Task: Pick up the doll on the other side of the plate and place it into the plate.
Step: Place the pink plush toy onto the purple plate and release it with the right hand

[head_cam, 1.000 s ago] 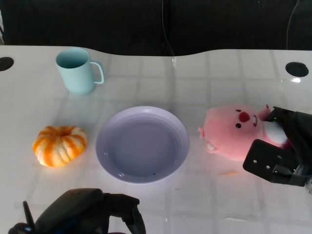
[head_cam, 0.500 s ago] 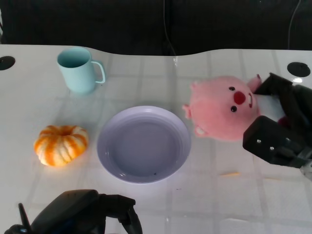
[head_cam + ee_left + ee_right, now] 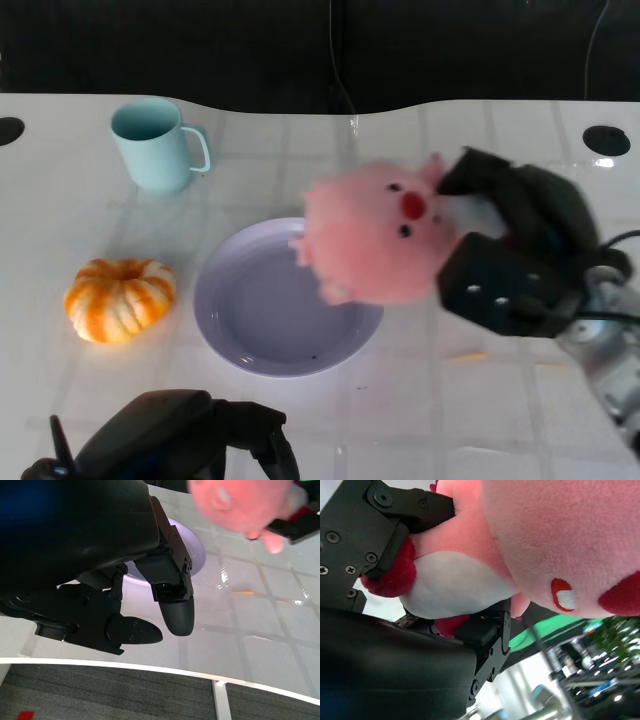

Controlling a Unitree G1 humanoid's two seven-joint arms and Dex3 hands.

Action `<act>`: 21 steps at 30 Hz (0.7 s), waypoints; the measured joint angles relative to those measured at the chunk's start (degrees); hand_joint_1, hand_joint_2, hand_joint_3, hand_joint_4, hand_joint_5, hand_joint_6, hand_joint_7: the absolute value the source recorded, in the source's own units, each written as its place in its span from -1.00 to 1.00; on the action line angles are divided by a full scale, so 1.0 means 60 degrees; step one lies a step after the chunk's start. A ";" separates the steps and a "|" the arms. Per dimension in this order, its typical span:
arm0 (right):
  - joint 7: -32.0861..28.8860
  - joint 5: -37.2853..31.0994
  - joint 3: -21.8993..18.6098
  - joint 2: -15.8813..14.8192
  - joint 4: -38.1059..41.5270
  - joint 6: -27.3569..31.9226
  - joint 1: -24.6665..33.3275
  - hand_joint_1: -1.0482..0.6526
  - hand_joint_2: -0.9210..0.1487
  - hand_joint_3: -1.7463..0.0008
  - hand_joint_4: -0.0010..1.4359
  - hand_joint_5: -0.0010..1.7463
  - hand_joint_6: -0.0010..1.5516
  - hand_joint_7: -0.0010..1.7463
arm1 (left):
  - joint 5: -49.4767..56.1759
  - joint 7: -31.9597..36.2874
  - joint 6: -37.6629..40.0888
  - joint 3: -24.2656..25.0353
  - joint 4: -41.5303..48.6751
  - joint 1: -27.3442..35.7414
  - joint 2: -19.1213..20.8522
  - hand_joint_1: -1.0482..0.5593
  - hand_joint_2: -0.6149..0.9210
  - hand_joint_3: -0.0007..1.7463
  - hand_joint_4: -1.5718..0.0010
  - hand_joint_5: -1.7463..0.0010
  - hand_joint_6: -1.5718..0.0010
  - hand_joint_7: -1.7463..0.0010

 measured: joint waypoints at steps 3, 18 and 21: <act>0.0095 -0.0007 0.0207 0.0554 0.0037 0.0059 -0.0325 0.07 0.00 -0.42 0.35 1.00 0.02 1.00 | -0.0009 0.0000 -0.0017 -0.0001 0.0021 0.0008 -0.0001 0.12 1.00 -0.69 0.13 -0.65 -0.04 0.14; -0.0489 -0.0428 0.0980 0.1916 0.2480 -0.0401 -0.1364 0.07 -0.08 -0.16 0.18 0.95 0.01 0.56 | -0.0016 -0.0003 0.0058 -0.0001 -0.0110 0.0054 0.0015 0.12 1.00 -0.69 0.12 -0.66 -0.06 0.14; -0.0513 -0.0422 0.0985 0.2025 0.2492 -0.0350 -0.1360 -0.04 -0.57 0.37 -0.10 0.15 -0.08 -0.42 | -0.0018 -0.0003 0.0077 -0.0022 -0.0172 0.0059 0.0015 0.12 1.00 -0.69 0.12 -0.67 -0.06 0.14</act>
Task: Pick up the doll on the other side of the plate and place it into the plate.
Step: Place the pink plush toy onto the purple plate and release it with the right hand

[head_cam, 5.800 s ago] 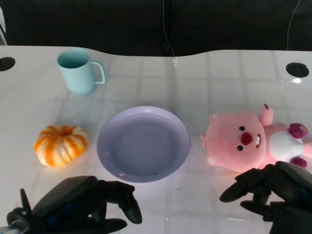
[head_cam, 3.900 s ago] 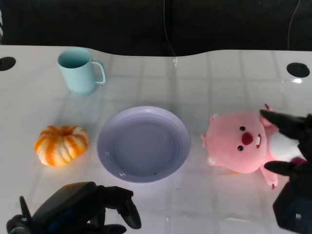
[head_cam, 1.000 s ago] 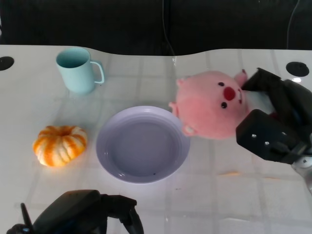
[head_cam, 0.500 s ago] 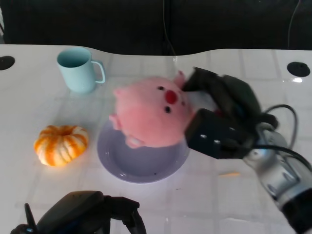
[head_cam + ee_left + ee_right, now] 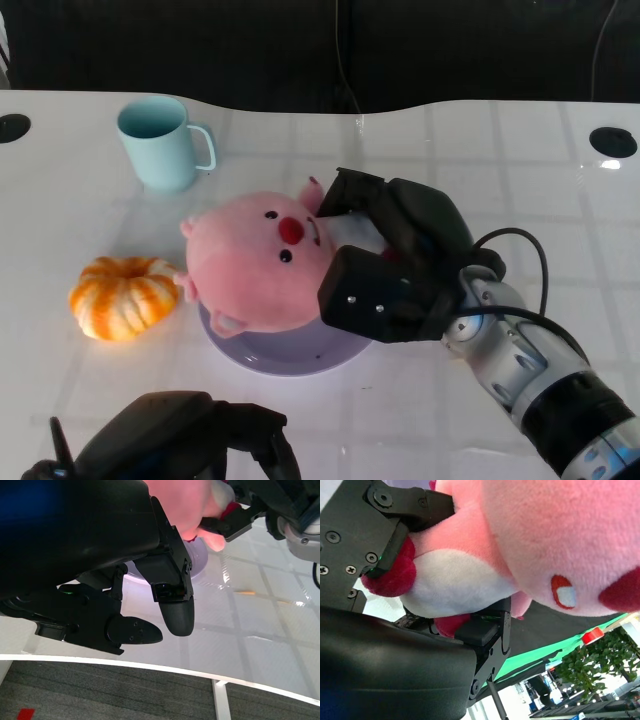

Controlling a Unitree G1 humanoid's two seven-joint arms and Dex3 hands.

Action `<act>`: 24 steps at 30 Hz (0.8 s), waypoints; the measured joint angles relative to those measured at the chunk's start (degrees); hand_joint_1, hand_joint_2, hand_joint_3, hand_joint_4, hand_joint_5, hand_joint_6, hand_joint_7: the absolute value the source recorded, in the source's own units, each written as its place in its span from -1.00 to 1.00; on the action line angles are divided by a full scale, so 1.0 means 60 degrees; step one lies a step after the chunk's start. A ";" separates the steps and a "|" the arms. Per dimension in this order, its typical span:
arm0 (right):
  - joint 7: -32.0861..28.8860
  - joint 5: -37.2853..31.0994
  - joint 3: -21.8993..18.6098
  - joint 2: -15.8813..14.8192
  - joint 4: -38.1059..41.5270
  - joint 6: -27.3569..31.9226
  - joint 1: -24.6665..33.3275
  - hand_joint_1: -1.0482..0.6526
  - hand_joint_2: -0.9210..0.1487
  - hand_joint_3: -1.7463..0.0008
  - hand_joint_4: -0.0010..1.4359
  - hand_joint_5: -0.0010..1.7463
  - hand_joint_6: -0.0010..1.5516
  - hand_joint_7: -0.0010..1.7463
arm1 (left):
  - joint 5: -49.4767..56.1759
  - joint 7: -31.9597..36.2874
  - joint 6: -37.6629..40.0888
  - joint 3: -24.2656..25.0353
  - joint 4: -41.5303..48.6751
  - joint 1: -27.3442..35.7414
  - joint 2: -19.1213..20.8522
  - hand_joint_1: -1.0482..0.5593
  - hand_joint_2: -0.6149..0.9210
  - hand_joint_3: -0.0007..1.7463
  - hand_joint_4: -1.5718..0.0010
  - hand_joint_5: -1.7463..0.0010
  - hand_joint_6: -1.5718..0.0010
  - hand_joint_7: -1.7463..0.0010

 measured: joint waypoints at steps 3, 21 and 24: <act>0.0757 0.0038 0.0077 -0.0083 -0.0252 0.0255 0.0008 -0.27 -0.95 0.70 -0.50 -0.45 -0.42 -0.92 | -0.0002 -0.0001 0.0024 -0.0022 -0.0052 0.0006 0.0000 0.11 1.00 -0.69 0.13 -0.68 -0.06 0.14; 0.4771 -0.0429 0.1067 -0.2068 -0.3235 0.0949 0.0630 -0.66 -1.00 0.75 -1.00 -0.73 -0.83 -1.00 | 0.0033 -0.0001 0.0165 -0.0122 -0.0130 -0.0006 0.0015 0.10 1.00 -0.69 0.14 -0.70 -0.05 0.14; 0.5187 -0.0416 0.0984 -0.2384 -0.4046 0.1147 0.0854 -0.65 -1.00 0.75 -1.00 -0.75 -0.84 -1.00 | 0.0055 -0.0001 0.0149 -0.0141 -0.0131 -0.0020 0.0021 0.09 1.00 -0.68 0.15 -0.69 -0.04 0.14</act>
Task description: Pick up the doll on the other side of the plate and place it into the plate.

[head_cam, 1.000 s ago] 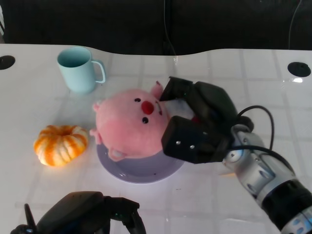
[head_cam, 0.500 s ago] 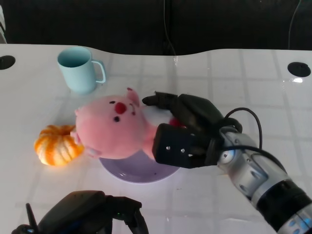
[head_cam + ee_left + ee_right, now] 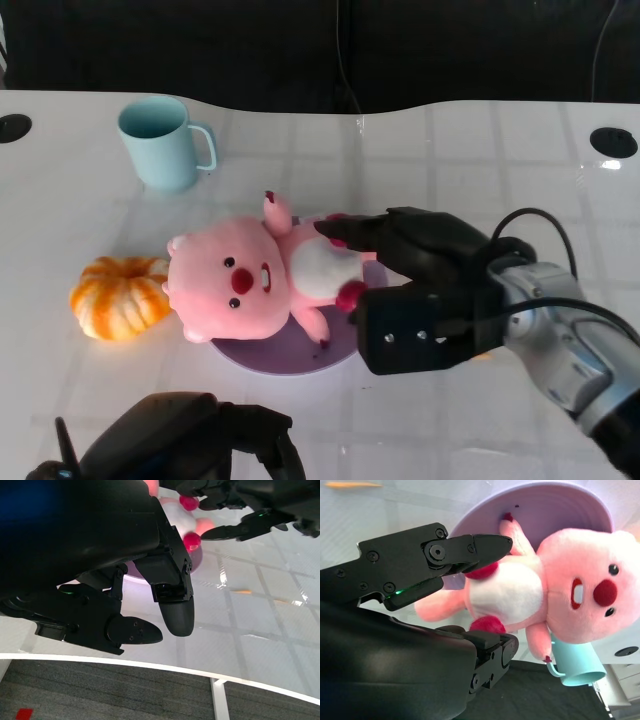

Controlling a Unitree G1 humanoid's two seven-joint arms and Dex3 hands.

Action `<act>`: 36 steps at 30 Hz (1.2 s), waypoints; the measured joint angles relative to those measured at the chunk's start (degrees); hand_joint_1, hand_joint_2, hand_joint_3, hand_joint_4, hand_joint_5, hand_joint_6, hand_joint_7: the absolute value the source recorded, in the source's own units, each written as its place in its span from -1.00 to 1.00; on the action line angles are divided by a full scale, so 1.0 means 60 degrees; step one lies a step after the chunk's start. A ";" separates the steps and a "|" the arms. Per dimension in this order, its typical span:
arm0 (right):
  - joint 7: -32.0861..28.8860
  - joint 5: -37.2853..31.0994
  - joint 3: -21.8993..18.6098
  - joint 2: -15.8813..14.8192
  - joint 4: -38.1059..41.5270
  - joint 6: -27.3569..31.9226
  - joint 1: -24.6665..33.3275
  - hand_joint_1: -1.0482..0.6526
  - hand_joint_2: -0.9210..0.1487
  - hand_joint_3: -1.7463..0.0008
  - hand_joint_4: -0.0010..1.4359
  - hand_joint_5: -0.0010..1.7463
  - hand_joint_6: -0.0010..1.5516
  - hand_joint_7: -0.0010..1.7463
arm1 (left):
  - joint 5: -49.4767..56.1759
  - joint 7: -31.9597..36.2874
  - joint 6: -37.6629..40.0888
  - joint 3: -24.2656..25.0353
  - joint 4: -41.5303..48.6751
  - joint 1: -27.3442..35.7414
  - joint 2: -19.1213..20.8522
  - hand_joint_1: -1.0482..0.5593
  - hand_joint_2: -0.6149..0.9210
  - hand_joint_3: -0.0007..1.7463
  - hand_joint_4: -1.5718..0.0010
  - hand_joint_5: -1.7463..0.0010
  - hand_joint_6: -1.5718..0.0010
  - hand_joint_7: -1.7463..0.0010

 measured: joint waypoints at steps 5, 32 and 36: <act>0.0245 0.0284 -0.0537 -0.0625 -0.1567 -0.0071 0.0721 -0.61 -1.00 0.73 -0.94 -0.69 -0.79 -0.98 | 0.0116 0.0002 0.0001 -0.0058 -0.0002 -0.0035 -0.0014 0.09 1.00 -0.68 0.12 -0.71 -0.05 0.13; -0.0412 0.3936 -0.4114 -0.1287 -0.6215 -0.1031 0.7008 0.29 -0.26 -0.17 0.14 0.67 0.11 0.23 | 0.0328 0.0010 -0.0126 -0.0144 0.0351 -0.0412 -0.0146 0.08 1.00 -0.68 0.11 -0.70 -0.06 0.14; -0.0187 0.4410 -0.4270 -0.1279 -0.6645 -0.0603 0.7522 0.37 -0.23 -0.28 0.16 0.65 0.07 0.35 | 0.0240 0.0010 -0.0261 0.0017 0.0397 -0.0416 -0.0112 0.09 1.00 -0.68 0.11 -0.72 -0.06 0.14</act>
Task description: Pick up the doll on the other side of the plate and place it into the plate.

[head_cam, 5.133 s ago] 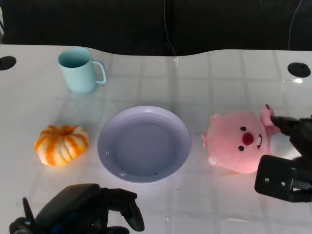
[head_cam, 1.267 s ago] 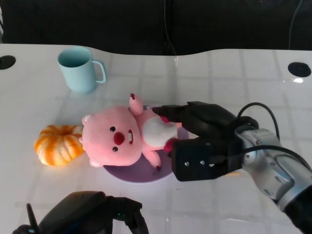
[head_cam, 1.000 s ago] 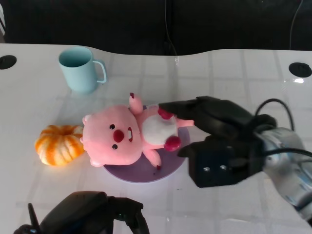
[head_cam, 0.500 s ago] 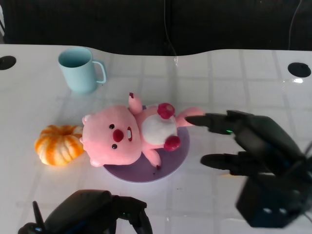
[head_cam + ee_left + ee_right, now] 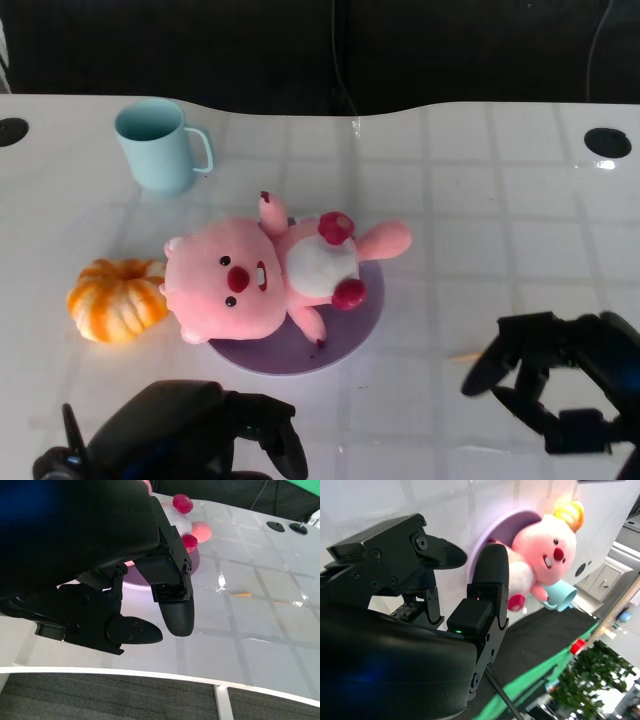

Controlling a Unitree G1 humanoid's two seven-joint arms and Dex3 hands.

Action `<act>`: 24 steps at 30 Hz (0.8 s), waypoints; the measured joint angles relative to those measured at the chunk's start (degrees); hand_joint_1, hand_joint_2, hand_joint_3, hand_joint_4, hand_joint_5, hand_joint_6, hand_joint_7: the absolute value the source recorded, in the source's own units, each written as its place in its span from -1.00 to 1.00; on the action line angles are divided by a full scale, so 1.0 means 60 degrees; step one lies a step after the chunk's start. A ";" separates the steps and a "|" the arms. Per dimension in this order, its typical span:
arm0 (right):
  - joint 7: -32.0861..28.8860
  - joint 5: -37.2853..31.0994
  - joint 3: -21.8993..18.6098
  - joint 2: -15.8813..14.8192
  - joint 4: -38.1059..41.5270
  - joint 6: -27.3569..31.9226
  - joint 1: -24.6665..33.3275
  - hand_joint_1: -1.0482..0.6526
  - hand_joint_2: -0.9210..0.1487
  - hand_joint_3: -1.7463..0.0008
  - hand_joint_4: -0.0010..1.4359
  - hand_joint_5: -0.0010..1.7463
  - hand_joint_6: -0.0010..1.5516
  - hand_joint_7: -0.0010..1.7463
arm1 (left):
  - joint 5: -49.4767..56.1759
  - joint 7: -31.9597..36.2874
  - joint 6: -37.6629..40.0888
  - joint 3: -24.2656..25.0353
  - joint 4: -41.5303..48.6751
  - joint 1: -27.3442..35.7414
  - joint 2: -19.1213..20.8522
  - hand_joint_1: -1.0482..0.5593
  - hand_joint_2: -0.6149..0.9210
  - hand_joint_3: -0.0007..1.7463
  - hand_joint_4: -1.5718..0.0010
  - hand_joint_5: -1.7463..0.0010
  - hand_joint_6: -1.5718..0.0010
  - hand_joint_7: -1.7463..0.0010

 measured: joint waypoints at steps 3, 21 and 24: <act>-0.0009 0.0156 -0.0155 0.0075 0.0052 0.0109 0.0014 0.41 -0.20 -0.37 0.21 0.75 0.07 0.41 | -0.0088 0.0000 -0.0088 0.0062 0.0043 0.0017 0.0012 0.08 1.00 -0.68 0.11 -0.72 -0.05 0.14; 0.0089 -0.0793 0.0299 -0.0030 0.0531 0.0833 -0.0325 0.33 0.01 -0.52 0.14 1.00 0.01 0.68 | -0.0325 0.0068 -0.0419 0.0388 0.0254 0.0245 0.0023 0.07 1.00 -0.66 0.16 -0.74 -0.02 0.08; 0.0103 -0.0866 0.0384 -0.0030 0.0521 0.0832 -0.0325 0.33 0.02 -0.51 0.14 1.00 0.01 0.68 | -0.0344 0.0067 -0.0407 0.0427 0.0247 0.0278 0.0023 0.09 1.00 -0.65 0.14 -0.74 -0.01 0.08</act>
